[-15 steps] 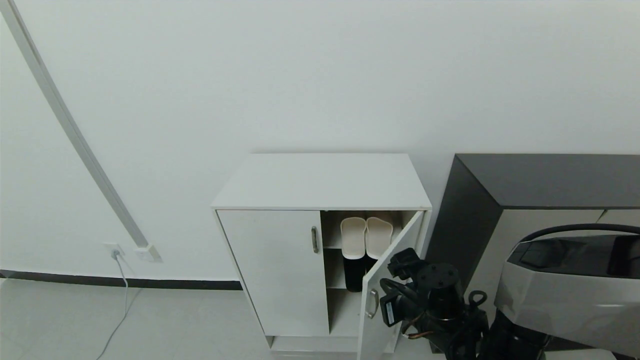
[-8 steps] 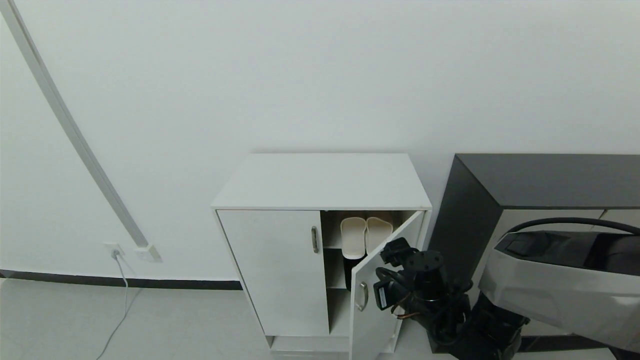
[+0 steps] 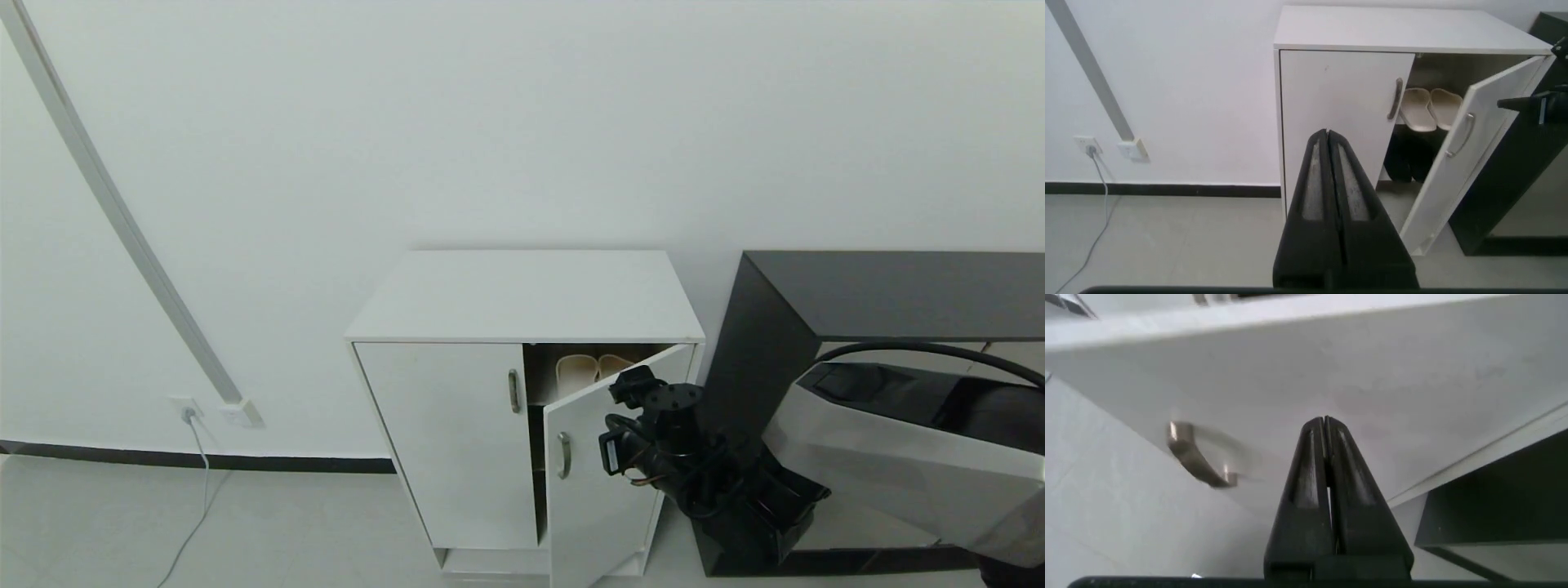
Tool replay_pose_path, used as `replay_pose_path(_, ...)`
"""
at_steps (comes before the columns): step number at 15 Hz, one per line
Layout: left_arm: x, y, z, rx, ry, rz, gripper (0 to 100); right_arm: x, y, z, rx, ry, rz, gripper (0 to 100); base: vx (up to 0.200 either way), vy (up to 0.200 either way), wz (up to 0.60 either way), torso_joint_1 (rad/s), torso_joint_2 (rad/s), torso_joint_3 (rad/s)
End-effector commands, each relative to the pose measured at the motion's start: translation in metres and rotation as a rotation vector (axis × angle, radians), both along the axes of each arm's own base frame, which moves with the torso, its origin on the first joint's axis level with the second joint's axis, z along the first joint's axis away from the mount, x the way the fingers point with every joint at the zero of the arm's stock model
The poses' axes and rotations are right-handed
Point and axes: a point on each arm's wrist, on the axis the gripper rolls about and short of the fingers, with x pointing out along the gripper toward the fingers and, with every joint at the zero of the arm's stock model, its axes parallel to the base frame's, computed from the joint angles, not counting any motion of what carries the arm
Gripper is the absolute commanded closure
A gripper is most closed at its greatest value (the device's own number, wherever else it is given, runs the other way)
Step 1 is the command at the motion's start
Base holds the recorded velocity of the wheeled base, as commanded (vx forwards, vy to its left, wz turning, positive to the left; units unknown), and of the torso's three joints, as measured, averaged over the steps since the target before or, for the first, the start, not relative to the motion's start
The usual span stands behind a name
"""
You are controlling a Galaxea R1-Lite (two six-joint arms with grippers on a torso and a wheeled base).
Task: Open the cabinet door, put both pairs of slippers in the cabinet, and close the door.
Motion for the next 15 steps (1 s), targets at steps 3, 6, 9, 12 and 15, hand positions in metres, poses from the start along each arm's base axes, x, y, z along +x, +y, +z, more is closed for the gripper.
replay_pose_path(3,0.0,0.0,0.0,0.0,0.001,0.002,100,0.018,-0.001,-0.005,0.001,-0.001,-0.027,100,0.0,0.0,0.0,0.0,0.0,0.0)
replay_pose_path(6,0.0,0.0,0.0,0.0,0.001,0.001,100,0.035,-0.001,-0.006,0.007,-0.008,-0.047,100,0.0,0.0,0.0,0.0,0.0,0.0)
replay_pose_path(9,0.0,0.0,0.0,0.0,0.001,0.001,100,0.048,0.001,-0.001,0.01,-0.012,-0.059,100,0.0,0.0,0.0,0.0,0.0,0.0)
replay_pose_path(12,0.0,0.0,0.0,0.0,0.001,0.001,100,0.06,0.002,0.006,0.014,-0.019,-0.073,100,0.0,0.0,0.0,0.0,0.0,0.0)
replay_pose_path(15,0.0,0.0,0.0,0.0,0.001,0.001,100,0.072,0.001,0.01,0.01,-0.011,-0.088,100,0.0,0.0,0.0,0.0,0.0,0.0)
